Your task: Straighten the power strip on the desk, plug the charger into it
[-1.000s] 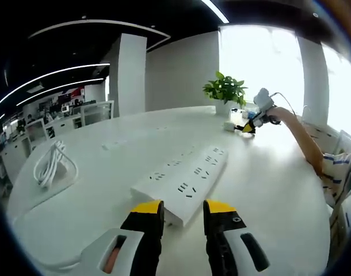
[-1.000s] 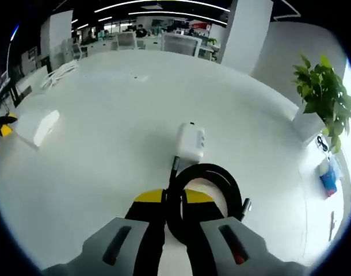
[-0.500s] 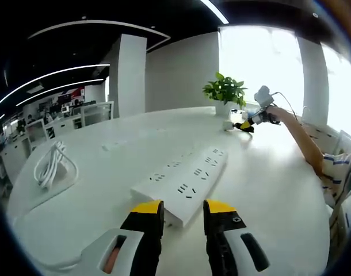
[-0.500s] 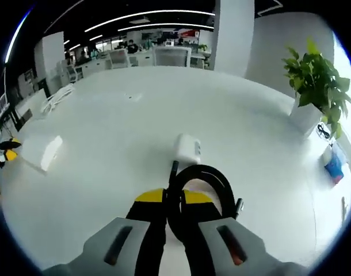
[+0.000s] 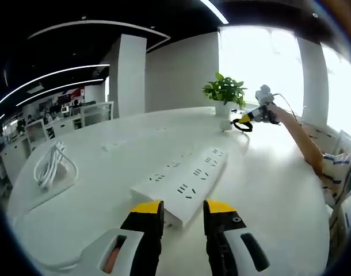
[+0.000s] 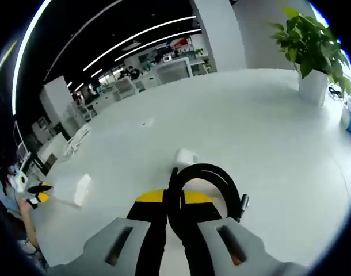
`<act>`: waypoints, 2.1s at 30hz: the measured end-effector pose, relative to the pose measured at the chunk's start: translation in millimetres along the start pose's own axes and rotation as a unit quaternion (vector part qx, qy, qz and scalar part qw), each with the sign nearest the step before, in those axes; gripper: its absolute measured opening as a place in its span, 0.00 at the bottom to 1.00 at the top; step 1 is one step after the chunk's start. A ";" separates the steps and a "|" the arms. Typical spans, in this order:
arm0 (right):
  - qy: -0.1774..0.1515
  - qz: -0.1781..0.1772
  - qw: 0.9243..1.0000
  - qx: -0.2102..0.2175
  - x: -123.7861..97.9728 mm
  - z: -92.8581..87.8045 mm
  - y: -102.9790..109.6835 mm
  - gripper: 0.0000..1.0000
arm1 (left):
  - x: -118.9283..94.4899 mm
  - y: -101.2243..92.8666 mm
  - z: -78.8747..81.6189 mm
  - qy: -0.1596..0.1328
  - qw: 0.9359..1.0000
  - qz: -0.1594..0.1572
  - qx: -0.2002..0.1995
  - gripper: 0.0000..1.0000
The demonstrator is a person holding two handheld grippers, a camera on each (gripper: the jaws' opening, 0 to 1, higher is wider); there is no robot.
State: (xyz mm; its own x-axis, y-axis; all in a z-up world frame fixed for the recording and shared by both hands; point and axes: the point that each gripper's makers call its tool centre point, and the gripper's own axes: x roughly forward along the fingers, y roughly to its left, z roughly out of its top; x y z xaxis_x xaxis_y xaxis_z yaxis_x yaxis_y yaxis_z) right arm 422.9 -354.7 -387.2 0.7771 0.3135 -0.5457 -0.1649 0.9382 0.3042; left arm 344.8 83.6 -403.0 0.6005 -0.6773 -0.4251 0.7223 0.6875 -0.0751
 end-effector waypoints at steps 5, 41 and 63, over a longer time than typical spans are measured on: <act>-0.016 0.020 0.999 0.037 -2.3 -1.5 10.7 0.07 | -0.5 1.6 1.9 -0.001 1.000 0.000 0.000 0.28; 0.002 0.249 0.956 0.155 15.3 20.3 86.2 0.06 | -0.8 -12.1 17.7 -0.044 0.998 0.001 0.035 0.28; 0.026 0.361 0.920 0.150 13.6 31.1 175.7 0.06 | 5.0 -19.0 24.0 -0.054 0.996 0.008 0.071 0.29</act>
State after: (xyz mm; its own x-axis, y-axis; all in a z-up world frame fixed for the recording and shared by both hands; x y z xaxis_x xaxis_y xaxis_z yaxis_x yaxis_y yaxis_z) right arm 423.3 -190.1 -316.9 0.4999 0.8530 -0.1504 -0.4454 0.4020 0.8000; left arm 342.3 60.8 -382.1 0.6396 -0.6968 -0.3246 0.7496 0.6589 0.0627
